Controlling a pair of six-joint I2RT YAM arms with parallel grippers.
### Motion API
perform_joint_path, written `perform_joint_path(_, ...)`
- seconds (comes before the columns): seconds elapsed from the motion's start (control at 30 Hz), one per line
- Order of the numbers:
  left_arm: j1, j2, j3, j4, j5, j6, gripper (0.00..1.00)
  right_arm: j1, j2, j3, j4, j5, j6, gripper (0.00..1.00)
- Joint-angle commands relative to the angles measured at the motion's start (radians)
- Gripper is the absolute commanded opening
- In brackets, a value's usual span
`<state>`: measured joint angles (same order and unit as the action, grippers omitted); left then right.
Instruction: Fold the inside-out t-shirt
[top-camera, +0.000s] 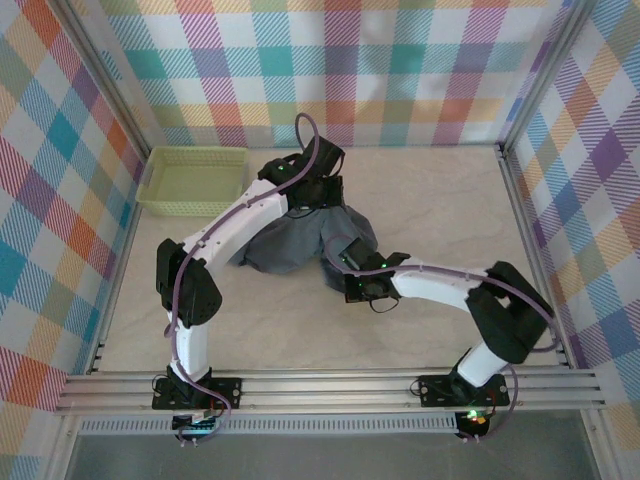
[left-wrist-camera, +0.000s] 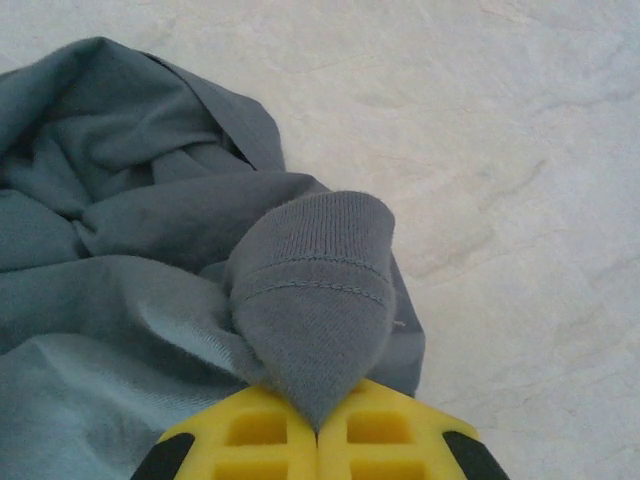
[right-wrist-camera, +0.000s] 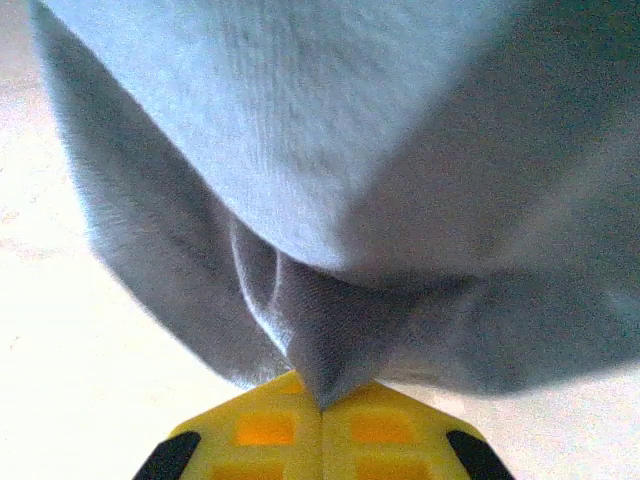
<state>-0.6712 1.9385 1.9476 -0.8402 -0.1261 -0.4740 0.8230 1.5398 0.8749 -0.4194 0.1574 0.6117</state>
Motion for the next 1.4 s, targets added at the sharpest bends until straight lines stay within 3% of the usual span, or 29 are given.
perform_joint_path(0.0,0.024,0.013,0.024,-0.019,-0.095,0.038,0.00,0.006,-0.230,0.063,-0.212,-0.024,-0.043,0.00)
perform_joint_path(0.17,0.030,0.011,0.048,-0.008,-0.096,0.051,0.00,0.005,-0.466,0.135,-0.344,-0.131,-0.071,0.00)
perform_joint_path(0.4,-0.004,0.008,0.049,0.014,-0.072,0.070,0.00,-0.047,-0.486,0.139,-0.343,-0.141,-0.032,0.00)
perform_joint_path(0.5,-0.011,0.017,0.047,0.000,-0.079,0.080,0.00,-0.047,-0.588,0.153,-0.296,-0.185,-0.066,0.00)
perform_joint_path(0.63,-0.019,-0.008,0.005,0.026,-0.071,0.071,0.00,-0.068,-0.612,0.179,-0.424,-0.010,-0.082,0.00)
perform_joint_path(0.8,-0.068,-0.120,-0.130,0.122,-0.047,-0.001,0.00,-0.220,-0.569,0.049,-0.518,0.048,0.020,0.00)
perform_joint_path(1.0,-0.255,-0.196,-0.315,0.275,0.017,-0.098,0.00,-0.569,-0.661,-0.066,-0.468,-0.042,0.054,0.00)
perform_joint_path(1.07,-0.306,-0.206,-0.359,0.317,0.046,-0.105,0.10,-0.684,-0.656,-0.060,-0.454,-0.069,0.047,0.00)
perform_joint_path(1.17,-0.302,-0.219,-0.405,0.322,0.069,-0.127,0.30,-0.831,-0.607,-0.061,-0.410,-0.138,0.018,0.00)
perform_joint_path(1.27,-0.237,-0.245,-0.442,0.262,-0.009,-0.146,0.48,-0.894,-0.545,-0.050,-0.375,-0.161,-0.013,0.00)
perform_joint_path(1.37,-0.121,-0.221,-0.426,0.183,-0.049,-0.139,0.56,-0.895,-0.505,-0.038,-0.341,-0.147,-0.037,0.00)
